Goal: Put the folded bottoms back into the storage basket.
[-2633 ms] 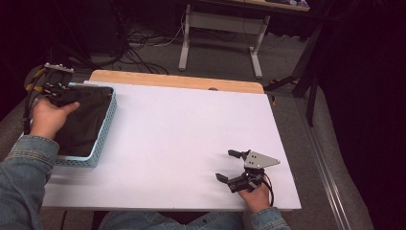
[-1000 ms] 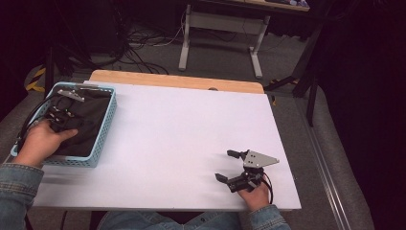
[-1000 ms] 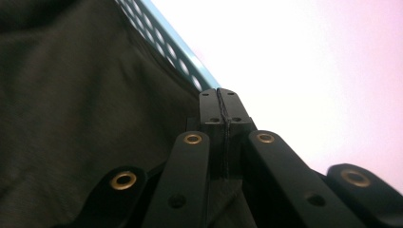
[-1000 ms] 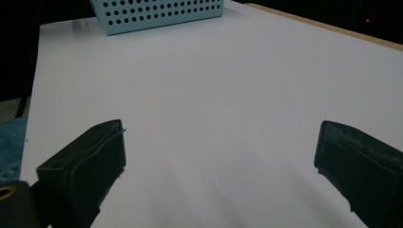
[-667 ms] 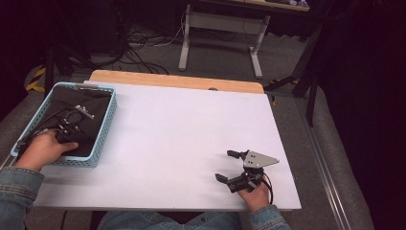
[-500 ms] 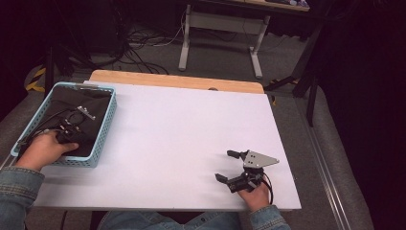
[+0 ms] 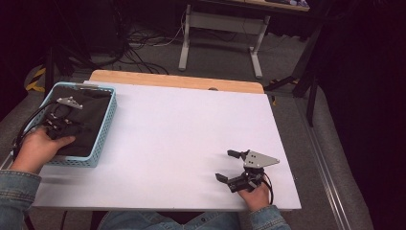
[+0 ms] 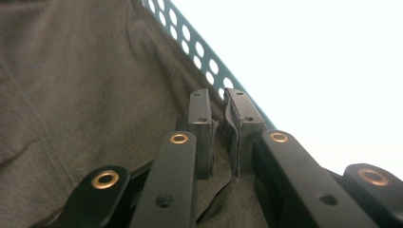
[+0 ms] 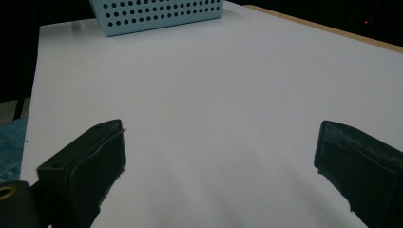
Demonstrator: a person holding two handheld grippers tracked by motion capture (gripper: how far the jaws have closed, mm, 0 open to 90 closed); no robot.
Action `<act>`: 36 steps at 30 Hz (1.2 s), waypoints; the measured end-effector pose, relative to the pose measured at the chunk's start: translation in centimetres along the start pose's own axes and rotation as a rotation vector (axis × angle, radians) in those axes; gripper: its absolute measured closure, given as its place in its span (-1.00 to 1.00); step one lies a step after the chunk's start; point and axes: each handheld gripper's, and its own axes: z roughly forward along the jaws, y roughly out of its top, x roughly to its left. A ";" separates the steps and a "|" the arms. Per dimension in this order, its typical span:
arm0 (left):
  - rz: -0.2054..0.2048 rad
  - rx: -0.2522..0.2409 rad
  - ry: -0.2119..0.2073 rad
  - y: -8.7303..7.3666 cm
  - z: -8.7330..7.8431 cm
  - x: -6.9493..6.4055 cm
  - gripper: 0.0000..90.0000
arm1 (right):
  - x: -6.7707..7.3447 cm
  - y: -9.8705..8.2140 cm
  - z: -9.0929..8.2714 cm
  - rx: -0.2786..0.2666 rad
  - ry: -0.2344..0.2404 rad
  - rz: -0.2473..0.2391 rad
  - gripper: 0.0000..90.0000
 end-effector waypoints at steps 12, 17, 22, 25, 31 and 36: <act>-0.024 -0.130 0.021 0.0 -2.2 -0.9 0.71 | 0.0 0.0 0.0 -0.003 -0.001 0.001 -0.92; -0.026 -0.166 0.027 -0.2 -2.6 -0.9 0.62 | 0.0 0.0 0.0 -0.002 -0.002 0.000 -0.92; -0.031 -0.225 0.015 -0.5 -3.2 -1.2 0.48 | 0.0 0.0 -0.1 -0.004 -0.002 0.001 -0.92; -0.034 -0.243 0.009 -0.5 -3.5 -1.2 0.34 | 0.0 0.0 -0.1 -0.005 -0.002 0.001 -0.92; -0.025 -0.329 -0.050 -0.7 -4.0 -1.4 -0.22 | 0.0 0.0 -0.1 -0.004 -0.004 0.000 -0.92; 0.014 -0.439 -0.058 -0.9 -4.4 -2.2 -0.75 | 0.0 0.0 -0.1 -0.007 -0.006 0.000 -0.92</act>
